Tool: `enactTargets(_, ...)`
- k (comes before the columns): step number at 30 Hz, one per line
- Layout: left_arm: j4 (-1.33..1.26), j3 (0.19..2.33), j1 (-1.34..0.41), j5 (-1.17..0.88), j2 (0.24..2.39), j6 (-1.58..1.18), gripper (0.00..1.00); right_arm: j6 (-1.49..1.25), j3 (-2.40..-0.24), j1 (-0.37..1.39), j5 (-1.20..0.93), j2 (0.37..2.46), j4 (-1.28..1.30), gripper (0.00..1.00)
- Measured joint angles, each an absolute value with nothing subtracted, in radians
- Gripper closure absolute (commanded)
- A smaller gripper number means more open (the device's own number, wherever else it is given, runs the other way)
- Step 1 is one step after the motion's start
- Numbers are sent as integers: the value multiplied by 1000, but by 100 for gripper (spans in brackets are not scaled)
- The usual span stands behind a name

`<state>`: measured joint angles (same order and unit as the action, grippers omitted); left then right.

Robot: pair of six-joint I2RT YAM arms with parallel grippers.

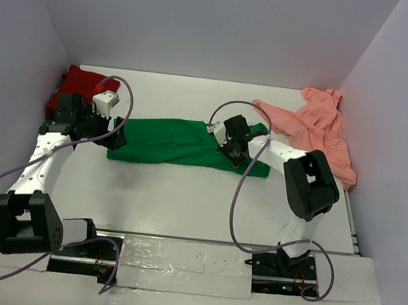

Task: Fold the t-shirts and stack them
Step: Fold the other side of the tshirt into a rectangle

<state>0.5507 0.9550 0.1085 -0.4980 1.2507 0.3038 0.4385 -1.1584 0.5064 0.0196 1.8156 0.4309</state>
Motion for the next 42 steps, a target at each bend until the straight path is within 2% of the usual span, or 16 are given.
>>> enactTargets(23, 551, 934, 109, -507, 1182, 306, 1, 450, -1132, 509, 118, 1826, 330, 100)
enactTargets(24, 551, 933, 109, -508, 1182, 307, 1, 450, -1124, 509, 120, 1816, 315, 99)
enactTargets(27, 551, 933, 109, -514, 1182, 310, 1, 453, -1103, 509, 139, 1787, 268, 84)
enactTargets(32, 551, 928, 109, -522, 1181, 315, 1, 474, -1078, 509, 199, 1778, 187, 78)
enactTargets(36, 552, 928, 109, -526, 1177, 318, 1, 493, -1071, 509, 241, 1778, 147, 64)
enactTargets(38, 552, 928, 109, -529, 1176, 318, 1, 507, -1069, 509, 261, 1778, 126, 60)
enactTargets(42, 552, 928, 109, -532, 1175, 318, 1, 532, -1039, 509, 297, 1779, 69, 57)
